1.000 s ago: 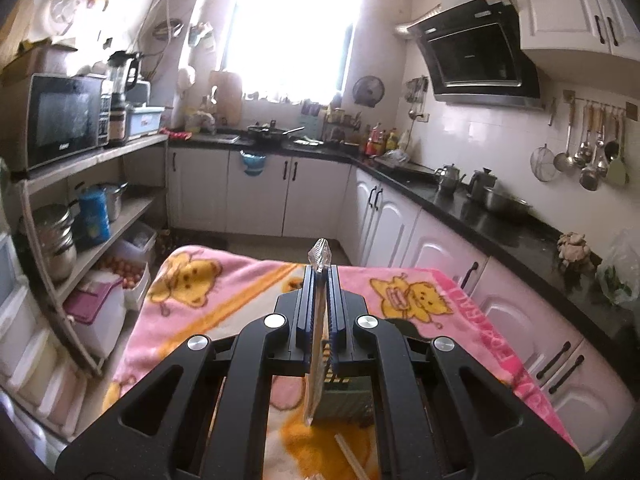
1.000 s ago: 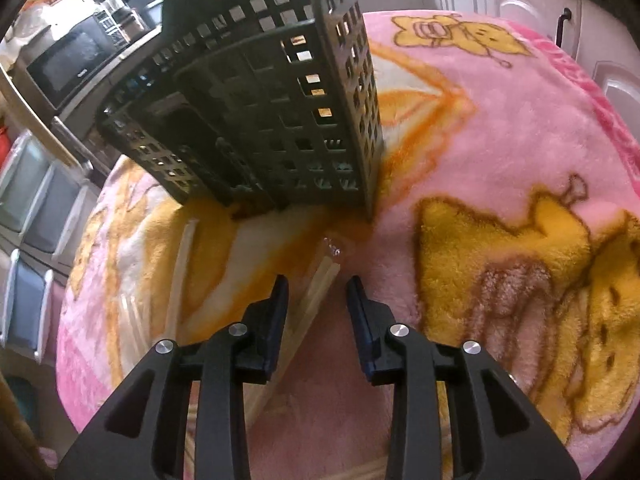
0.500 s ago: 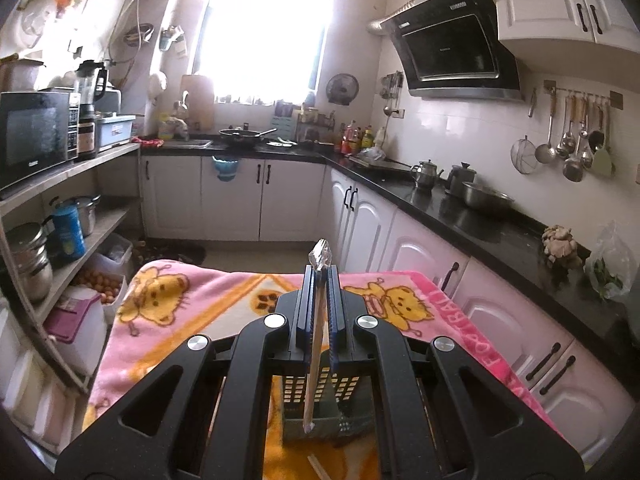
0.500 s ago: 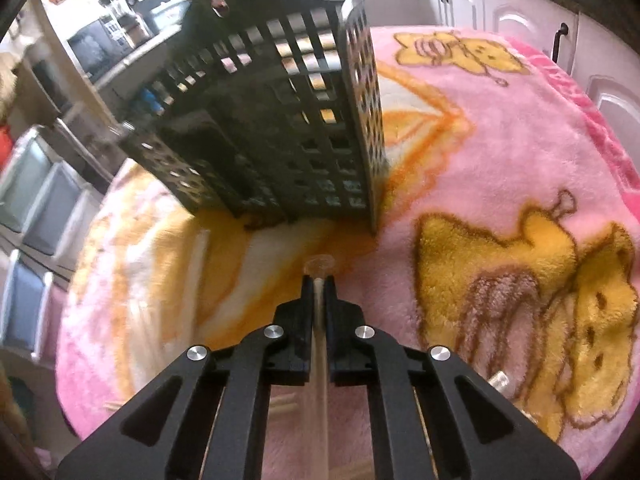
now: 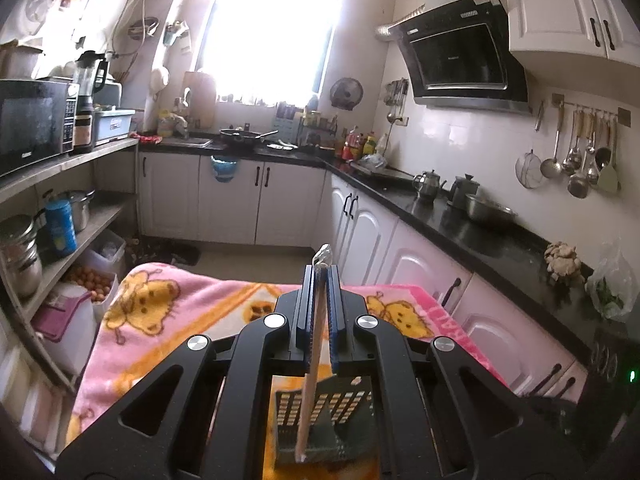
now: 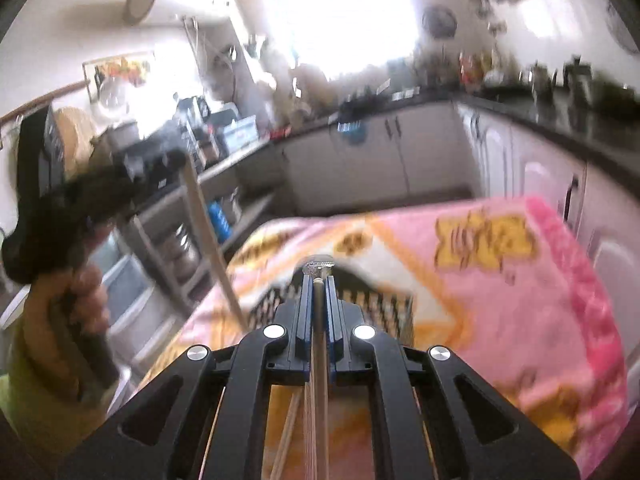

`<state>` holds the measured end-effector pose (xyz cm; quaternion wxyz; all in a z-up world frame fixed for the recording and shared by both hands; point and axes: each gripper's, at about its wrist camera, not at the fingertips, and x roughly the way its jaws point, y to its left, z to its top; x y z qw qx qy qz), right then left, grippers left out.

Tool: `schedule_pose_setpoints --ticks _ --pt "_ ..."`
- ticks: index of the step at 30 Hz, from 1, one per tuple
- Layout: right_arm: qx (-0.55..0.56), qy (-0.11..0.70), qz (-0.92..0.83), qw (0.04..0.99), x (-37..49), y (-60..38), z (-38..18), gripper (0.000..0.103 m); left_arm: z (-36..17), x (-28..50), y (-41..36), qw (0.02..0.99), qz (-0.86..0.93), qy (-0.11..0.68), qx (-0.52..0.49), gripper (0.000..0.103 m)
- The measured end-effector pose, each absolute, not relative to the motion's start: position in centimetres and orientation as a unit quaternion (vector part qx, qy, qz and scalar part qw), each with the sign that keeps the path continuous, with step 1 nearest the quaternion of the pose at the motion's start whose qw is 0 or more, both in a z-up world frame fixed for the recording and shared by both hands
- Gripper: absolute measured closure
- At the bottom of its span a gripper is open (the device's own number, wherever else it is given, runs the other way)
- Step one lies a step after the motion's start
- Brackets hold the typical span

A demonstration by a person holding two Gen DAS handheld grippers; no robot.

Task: Organize utensils
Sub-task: 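Lower the chopstick into the black caddy and open the left tool while the right tool does likewise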

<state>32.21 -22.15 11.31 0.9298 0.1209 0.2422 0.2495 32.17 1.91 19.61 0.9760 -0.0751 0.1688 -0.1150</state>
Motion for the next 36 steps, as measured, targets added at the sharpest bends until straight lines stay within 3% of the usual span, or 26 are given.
schedule_pose_setpoints --ticks 6,16,36 --pt "0.132 0.166 0.215 0.953 36.0 -22.3 13.6 0.097 20.4 32.6 0.8 0.980 -0.118 0.151 -0.058 0.102" --pt "0.110 0.063 0.144 0.981 40.2 -20.8 13.3 0.097 17.1 34.3 1.2 0.977 -0.112 0.172 -0.057 0.102" --pt "0.053 0.073 0.077 0.993 42.4 -19.3 7.9 0.097 11.8 36.3 1.4 0.969 -0.114 0.211 -0.058 0.102"
